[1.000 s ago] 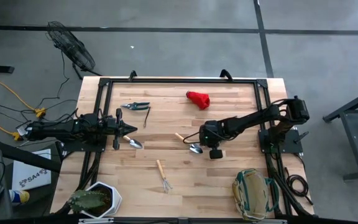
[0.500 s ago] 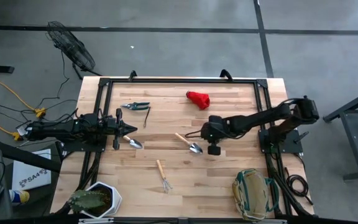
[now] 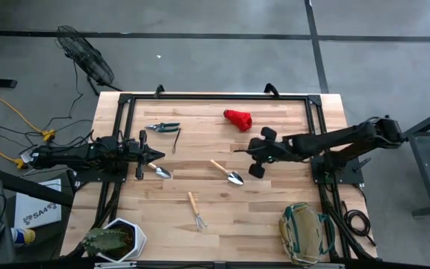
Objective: Pick & Place Garden tools in Gardening bag
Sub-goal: Put the right green shear scissors into the gardening bag
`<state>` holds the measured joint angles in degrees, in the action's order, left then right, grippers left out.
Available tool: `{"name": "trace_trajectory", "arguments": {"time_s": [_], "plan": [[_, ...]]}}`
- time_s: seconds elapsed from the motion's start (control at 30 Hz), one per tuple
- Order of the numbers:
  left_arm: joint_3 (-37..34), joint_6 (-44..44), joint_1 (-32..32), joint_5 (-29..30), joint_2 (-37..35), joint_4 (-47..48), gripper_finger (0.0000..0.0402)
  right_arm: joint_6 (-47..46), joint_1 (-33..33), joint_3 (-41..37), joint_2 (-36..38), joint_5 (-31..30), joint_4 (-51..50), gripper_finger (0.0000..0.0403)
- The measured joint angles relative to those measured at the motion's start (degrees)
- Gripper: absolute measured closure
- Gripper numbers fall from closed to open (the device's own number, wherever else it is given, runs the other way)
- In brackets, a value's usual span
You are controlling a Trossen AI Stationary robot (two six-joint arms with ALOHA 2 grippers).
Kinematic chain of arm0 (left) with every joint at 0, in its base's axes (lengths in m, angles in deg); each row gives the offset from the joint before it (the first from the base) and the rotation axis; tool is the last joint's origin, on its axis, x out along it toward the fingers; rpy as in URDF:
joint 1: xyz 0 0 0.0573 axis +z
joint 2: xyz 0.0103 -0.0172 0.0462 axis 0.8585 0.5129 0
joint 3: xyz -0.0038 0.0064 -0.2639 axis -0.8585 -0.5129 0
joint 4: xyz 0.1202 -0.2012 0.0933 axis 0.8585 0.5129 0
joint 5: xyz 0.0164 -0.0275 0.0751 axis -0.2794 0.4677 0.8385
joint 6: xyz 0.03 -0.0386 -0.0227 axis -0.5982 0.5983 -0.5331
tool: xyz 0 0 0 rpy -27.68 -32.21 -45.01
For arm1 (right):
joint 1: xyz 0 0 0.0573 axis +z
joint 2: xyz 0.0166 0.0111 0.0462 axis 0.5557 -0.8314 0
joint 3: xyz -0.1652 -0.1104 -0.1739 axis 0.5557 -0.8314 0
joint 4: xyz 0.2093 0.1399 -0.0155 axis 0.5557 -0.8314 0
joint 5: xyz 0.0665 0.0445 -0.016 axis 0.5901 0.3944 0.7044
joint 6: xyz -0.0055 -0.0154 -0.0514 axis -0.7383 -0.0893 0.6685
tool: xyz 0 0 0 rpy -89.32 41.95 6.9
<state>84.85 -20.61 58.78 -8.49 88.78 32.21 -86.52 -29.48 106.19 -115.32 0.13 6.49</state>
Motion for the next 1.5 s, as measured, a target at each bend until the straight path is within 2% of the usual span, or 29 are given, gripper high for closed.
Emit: {"name": "trace_trajectory", "arguments": {"time_s": [0.43, 0.87, 1.23, 1.5], "plan": [[0.0, 0.0, 0.0, 0.0, 0.0, 0.0, 0.0400, -1.4, 0.0, 0.0, 11.0, -8.4, -0.7, 0.0400], [0.0, 0.0, 0.0, 0.0, 0.0, 0.0, 0.0400, -0.6, 0.0, 0.1, 16.5, -12.7, -1.2, 0.0400], [0.0, 0.0, 0.0, 0.0, 0.0, 0.0, 0.0400, -0.8, 2.8, 0.1, 21.1, -19.1, -1.4, 0.0400], [0.0, 0.0, 0.0, 0.0, 0.0, 0.0, 0.0400, -5.4, 6.4, 0.8, 24.2, -25.0, -2.5, 0.0400]]}}
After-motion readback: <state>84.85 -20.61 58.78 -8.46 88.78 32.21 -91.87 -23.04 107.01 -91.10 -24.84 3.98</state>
